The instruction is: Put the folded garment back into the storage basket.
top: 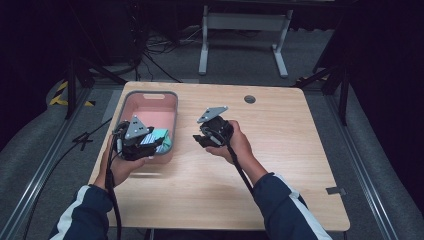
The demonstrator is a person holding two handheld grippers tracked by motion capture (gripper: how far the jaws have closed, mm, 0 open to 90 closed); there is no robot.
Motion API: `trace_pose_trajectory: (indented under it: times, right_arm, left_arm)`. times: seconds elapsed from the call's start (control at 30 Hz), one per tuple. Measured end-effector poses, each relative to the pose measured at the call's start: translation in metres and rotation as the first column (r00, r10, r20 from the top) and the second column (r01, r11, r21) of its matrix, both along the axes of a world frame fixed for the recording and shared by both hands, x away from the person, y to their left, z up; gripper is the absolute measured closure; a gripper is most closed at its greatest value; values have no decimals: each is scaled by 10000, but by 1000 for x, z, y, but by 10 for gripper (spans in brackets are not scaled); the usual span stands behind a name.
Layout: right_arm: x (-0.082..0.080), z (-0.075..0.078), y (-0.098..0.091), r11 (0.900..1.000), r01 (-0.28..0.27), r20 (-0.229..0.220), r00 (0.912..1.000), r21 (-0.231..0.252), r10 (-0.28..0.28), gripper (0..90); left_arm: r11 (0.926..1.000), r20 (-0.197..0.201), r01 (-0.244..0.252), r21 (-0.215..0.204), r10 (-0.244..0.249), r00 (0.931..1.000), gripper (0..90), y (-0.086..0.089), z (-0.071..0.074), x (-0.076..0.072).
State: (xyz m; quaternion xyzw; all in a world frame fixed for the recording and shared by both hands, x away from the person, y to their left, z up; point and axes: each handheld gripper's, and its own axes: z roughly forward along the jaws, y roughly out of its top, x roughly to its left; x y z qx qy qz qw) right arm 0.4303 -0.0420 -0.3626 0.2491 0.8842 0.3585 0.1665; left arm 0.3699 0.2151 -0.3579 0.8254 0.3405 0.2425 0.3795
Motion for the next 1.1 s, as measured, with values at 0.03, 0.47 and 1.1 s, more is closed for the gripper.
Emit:
trace_pose_trajectory:
  times: [0.03,0.47,1.1]
  right_arm:
    - [0,0,0,10000,0,0,10000,0,0,566]
    - [-10,2,-21,9988,291,325,9991,-392,-279,486]
    - [-24,-3,-62,9963,639,508,9968,-583,-610,367]
  left_arm:
    - [10000,0,0,0,0,10000,497,0,0,0]
    - [9977,98,676,107,-677,9977,474,-22,-3,-10]
    - [9872,-250,1492,561,-1480,9887,399,-53,-27,-19]
